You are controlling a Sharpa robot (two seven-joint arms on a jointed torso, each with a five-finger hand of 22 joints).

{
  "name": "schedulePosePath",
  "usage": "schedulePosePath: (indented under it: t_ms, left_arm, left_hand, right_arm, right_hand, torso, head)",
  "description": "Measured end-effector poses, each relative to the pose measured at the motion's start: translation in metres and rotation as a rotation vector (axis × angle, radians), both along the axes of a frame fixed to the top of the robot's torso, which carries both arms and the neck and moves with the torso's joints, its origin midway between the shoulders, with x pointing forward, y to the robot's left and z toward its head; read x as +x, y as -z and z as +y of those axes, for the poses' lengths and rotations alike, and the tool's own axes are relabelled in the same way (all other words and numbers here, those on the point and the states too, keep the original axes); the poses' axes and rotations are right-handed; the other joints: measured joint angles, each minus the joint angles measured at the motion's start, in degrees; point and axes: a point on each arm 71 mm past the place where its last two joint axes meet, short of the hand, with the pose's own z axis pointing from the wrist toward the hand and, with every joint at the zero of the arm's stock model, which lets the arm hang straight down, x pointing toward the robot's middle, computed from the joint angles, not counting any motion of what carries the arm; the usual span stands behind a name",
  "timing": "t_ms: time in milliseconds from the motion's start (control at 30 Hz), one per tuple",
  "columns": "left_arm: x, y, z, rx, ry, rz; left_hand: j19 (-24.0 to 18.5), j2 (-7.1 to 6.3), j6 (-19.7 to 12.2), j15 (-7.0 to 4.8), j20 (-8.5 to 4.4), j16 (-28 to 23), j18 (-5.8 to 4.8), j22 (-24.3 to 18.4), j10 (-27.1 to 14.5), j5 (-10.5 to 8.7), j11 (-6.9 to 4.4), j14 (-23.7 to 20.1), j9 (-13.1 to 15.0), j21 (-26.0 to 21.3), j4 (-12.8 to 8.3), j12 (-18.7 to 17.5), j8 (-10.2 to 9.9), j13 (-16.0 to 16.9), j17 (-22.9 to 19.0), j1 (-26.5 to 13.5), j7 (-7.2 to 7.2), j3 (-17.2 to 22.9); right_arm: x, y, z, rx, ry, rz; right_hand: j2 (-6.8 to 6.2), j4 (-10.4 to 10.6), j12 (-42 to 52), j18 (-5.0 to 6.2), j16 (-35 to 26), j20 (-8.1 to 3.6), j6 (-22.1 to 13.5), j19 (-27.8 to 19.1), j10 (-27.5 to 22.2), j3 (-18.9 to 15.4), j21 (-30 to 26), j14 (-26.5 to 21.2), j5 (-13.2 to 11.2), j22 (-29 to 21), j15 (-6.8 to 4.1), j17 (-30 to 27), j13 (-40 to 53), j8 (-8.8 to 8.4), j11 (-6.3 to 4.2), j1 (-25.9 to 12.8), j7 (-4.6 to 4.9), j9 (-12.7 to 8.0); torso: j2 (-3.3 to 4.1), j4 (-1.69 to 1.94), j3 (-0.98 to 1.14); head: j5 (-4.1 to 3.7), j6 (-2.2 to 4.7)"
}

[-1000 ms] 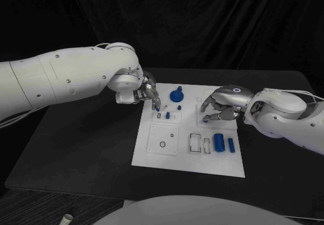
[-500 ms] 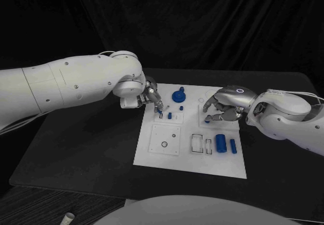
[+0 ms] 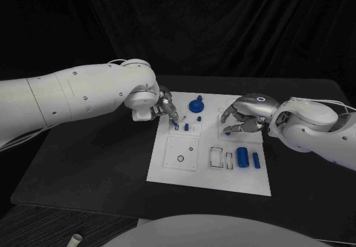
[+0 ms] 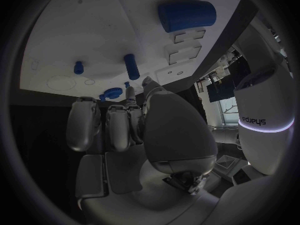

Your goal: Assemble the parts on the task board

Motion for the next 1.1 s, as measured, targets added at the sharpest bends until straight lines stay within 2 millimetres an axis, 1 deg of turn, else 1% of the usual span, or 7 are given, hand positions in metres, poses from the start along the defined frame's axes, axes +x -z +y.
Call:
schedulePosePath:
  t_ms: [167,300,400,567,733,900,1100]
  left_arm:
    - [-0.0005,0.0034,-0.0012,0.001,0.001,0.007]
    - [0.0002,0.0057,-0.0013,0.003,0.000,0.011]
    - [0.0009,0.0073,-0.0017,0.005,-0.001,0.015]
    - [0.0026,0.0083,-0.0037,0.009,0.001,0.017]
    - [0.0037,0.0097,-0.0056,0.012,0.004,0.022]
    - [0.0048,0.0102,-0.0079,0.015,0.010,0.025]
    - [0.0064,0.0107,-0.0081,0.020,0.011,0.029]
  left_hand:
    - [0.0,0.00,-0.1,0.00,0.00,0.0,0.00,0.0,0.0,0.00,0.00,0.0,0.0,0.0,0.0,0.0,0.0,0.0,0.0,0.0,0.09,0.0]
    - [0.0,0.21,-0.2,0.00,0.00,0.0,0.00,0.0,0.0,-0.01,0.00,0.0,0.0,0.0,0.0,0.0,0.3,0.0,0.0,-0.2,0.20,0.0]
    - [0.0,0.20,-0.3,0.00,0.00,0.0,0.00,0.0,0.0,-0.01,0.00,0.0,0.0,0.0,0.0,0.0,0.3,0.0,0.0,-0.2,0.27,0.0]
    - [0.0,-0.23,-0.5,0.00,0.00,0.0,0.01,0.0,0.0,-0.02,0.00,0.0,0.1,-0.2,-0.3,0.0,0.6,0.0,0.0,-0.7,0.05,0.6]
    - [0.0,0.00,-0.5,0.00,0.00,0.0,0.00,0.0,0.0,-0.29,0.00,0.0,0.1,-0.5,-0.3,0.0,0.6,0.0,0.0,-0.9,0.05,0.6]
    - [0.0,0.01,-0.5,0.00,0.00,0.0,0.00,0.0,0.0,-0.35,0.00,0.0,0.2,-0.5,-0.4,0.0,0.9,0.0,0.0,-0.9,0.06,0.7]
    - [0.0,0.09,-0.7,0.00,0.00,0.0,0.00,0.0,0.0,-0.69,0.00,0.0,0.2,-0.5,-0.4,0.0,0.9,0.0,0.0,-0.8,-0.13,0.7]
  right_arm:
    - [0.0001,-0.0001,0.0002,0.001,0.000,-0.001]
    - [0.0002,-0.0003,0.0001,0.002,0.000,-0.002]
    - [0.0002,-0.0003,0.0001,0.002,0.001,-0.003]
    - [0.0003,-0.0002,0.0004,0.002,0.000,-0.002]
    - [0.0002,-0.0002,0.0006,0.002,0.000,-0.002]
    - [0.0003,-0.0002,0.0007,0.002,0.000,-0.002]
    - [0.0003,-0.0003,0.0002,0.002,0.001,-0.003]
  right_hand:
    - [0.00,0.0,0.0,0.00,0.0,0.00,0.0,0.0,0.0,0.0,0.0,0.0,0.0,0.0,0.00,0.0,0.0,0.00,0.00,0.0,0.00,0.0]
    - [0.00,0.0,0.0,0.00,0.0,0.00,0.0,0.0,0.0,0.0,0.0,0.0,0.0,0.0,0.00,0.0,0.0,0.00,0.00,0.0,0.00,0.0]
    - [0.00,0.0,0.0,0.00,0.0,0.00,0.0,0.0,0.0,0.0,0.0,0.0,0.0,0.0,0.00,0.0,0.0,0.00,0.00,0.0,0.00,0.0]
    - [0.00,0.0,0.0,0.00,0.0,0.00,0.4,0.0,0.0,0.0,0.0,0.0,0.0,0.0,0.00,0.0,0.0,0.00,0.00,0.0,0.05,0.0]
    - [0.00,0.0,0.0,0.00,0.0,0.00,0.4,0.0,0.0,0.0,0.0,0.0,0.0,0.0,0.00,0.0,0.0,0.00,0.00,0.0,0.05,0.0]
    - [0.00,0.0,0.0,0.00,0.0,0.00,0.4,0.0,0.0,0.0,0.0,0.0,0.0,0.0,0.00,0.0,0.0,0.00,0.00,0.0,0.05,0.0]
    - [0.00,0.0,0.0,0.00,0.0,0.00,0.4,0.0,0.0,0.0,0.0,0.0,0.0,0.0,0.00,0.0,0.0,0.00,0.00,0.0,0.05,0.0]
  torso:
    - [-0.06,0.02,-0.01]
    - [-0.04,-0.05,-0.09]
    - [0.00,-0.05,-0.10]
    - [0.01,-0.05,-0.10]
    - [0.02,-0.04,-0.05]
    - [0.04,-0.04,-0.02]
    - [0.07,-0.05,-0.01]
  head:
    - [-0.03,0.00]
    - [0.15,0.00]
    - [0.04,0.00]
    - [0.14,0.00]
    - [-0.27,0.00]
    - [-0.19,0.00]
    - [-0.29,0.00]
